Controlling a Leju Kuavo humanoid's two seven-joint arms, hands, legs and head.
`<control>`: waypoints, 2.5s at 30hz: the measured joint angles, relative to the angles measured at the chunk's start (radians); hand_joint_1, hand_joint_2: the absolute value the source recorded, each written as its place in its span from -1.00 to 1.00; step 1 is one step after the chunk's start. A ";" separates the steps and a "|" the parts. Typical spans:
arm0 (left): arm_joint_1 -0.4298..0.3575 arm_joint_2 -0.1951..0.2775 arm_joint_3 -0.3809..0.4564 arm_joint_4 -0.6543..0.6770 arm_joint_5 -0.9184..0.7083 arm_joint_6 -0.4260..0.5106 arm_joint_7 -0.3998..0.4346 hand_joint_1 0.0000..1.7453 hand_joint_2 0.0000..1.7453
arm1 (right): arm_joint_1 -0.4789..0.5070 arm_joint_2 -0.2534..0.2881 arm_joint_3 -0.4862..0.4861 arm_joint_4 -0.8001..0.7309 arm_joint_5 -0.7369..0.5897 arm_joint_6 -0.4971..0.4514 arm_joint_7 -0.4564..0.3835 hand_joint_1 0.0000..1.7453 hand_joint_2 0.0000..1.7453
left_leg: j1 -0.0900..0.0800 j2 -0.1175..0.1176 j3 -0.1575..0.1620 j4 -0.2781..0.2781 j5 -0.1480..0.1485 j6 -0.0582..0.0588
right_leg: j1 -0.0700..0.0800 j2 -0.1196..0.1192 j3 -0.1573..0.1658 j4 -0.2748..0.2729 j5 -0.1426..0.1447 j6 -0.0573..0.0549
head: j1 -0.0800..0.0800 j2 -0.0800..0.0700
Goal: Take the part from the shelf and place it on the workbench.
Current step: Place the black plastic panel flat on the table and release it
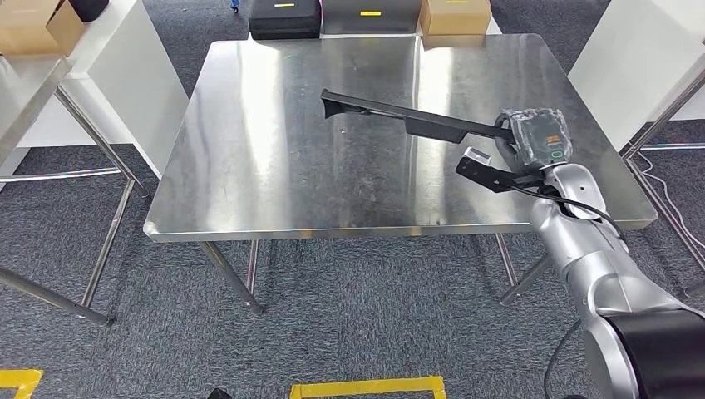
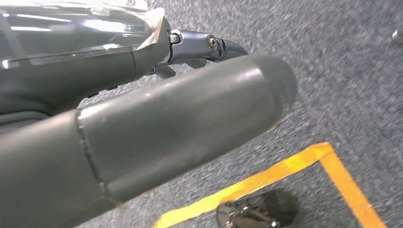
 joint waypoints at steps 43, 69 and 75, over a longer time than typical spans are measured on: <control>-0.002 -0.017 0.085 -0.002 -0.013 0.225 -0.081 -1.00 -1.00 | 0.003 -0.092 -0.038 0.060 0.207 0.045 0.261 -1.00 1.00 | -0.002 0.000 0.000 0.001 -0.001 0.002 | -0.005 0.000 0.000 0.000 0.000 0.000 | 0.000 0.000; 0.019 -0.024 0.144 -0.001 0.007 0.217 -0.099 -1.00 -1.00 | -0.028 -0.197 -0.134 0.078 0.275 0.045 0.569 -1.00 1.00 | -0.002 0.000 0.000 0.001 -0.001 0.002 | -0.005 0.000 0.000 0.000 0.000 0.000 | 0.000 0.000; 0.027 -0.033 0.170 -0.001 0.027 0.217 -0.107 -1.00 -1.00 | -0.018 -0.269 -0.159 0.078 0.289 -0.090 0.587 -1.00 1.00 | -0.002 0.000 0.000 0.001 -0.003 0.005 | -0.005 -0.001 0.000 -0.001 0.000 0.001 | 0.000 0.000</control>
